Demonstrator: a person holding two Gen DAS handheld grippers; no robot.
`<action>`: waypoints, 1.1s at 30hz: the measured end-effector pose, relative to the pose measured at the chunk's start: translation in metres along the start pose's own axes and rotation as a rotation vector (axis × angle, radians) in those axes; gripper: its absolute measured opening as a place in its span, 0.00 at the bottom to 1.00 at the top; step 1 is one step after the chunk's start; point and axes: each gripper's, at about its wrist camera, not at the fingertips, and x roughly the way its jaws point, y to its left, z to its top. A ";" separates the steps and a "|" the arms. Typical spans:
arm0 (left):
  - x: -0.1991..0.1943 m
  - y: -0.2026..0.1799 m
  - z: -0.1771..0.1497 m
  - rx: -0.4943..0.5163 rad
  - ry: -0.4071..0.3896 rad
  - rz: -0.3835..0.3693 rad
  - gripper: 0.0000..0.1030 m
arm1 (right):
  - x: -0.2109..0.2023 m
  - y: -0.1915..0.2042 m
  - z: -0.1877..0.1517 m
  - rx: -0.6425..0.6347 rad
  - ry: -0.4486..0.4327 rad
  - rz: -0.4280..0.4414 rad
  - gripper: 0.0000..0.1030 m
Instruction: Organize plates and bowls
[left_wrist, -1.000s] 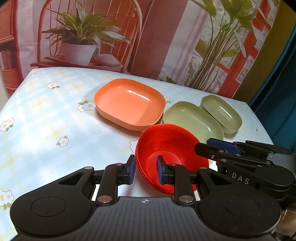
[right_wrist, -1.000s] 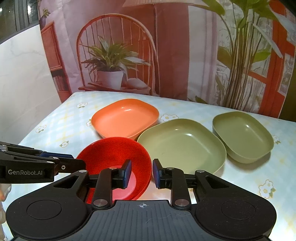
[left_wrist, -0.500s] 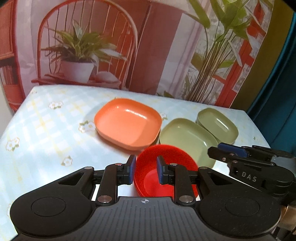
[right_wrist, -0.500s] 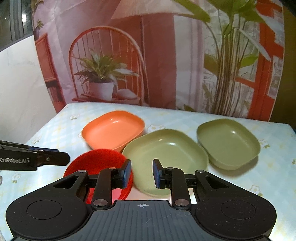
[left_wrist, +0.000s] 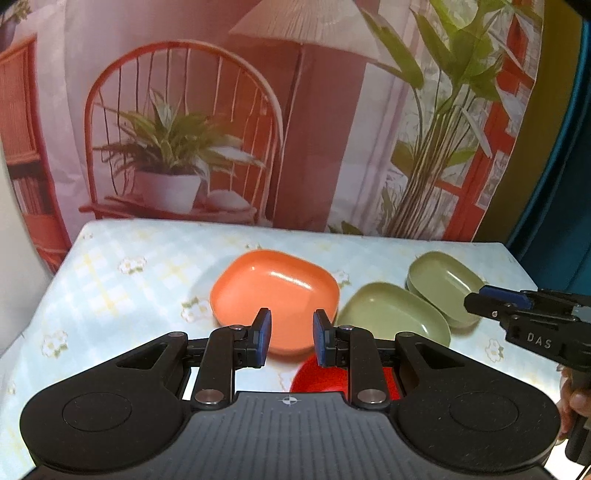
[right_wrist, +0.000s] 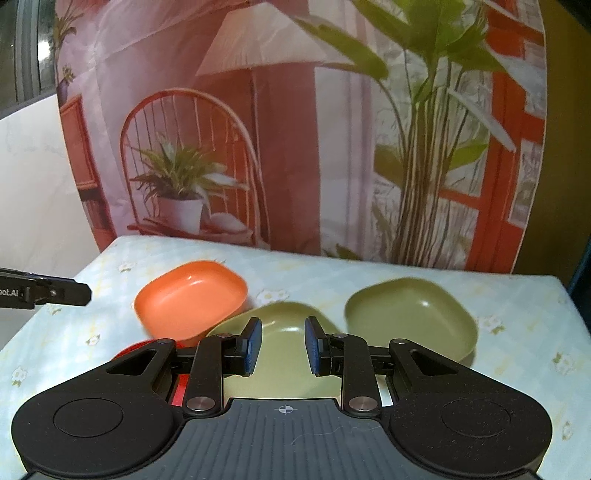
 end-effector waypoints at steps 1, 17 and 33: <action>-0.001 -0.001 0.002 0.005 -0.004 0.003 0.25 | 0.000 -0.002 0.002 0.000 -0.004 0.000 0.23; 0.004 0.000 0.028 0.037 -0.036 0.037 0.25 | 0.005 -0.020 0.034 -0.036 -0.049 -0.009 0.23; 0.024 0.030 0.031 -0.002 0.000 0.066 0.25 | 0.039 -0.010 0.031 -0.042 -0.001 0.018 0.23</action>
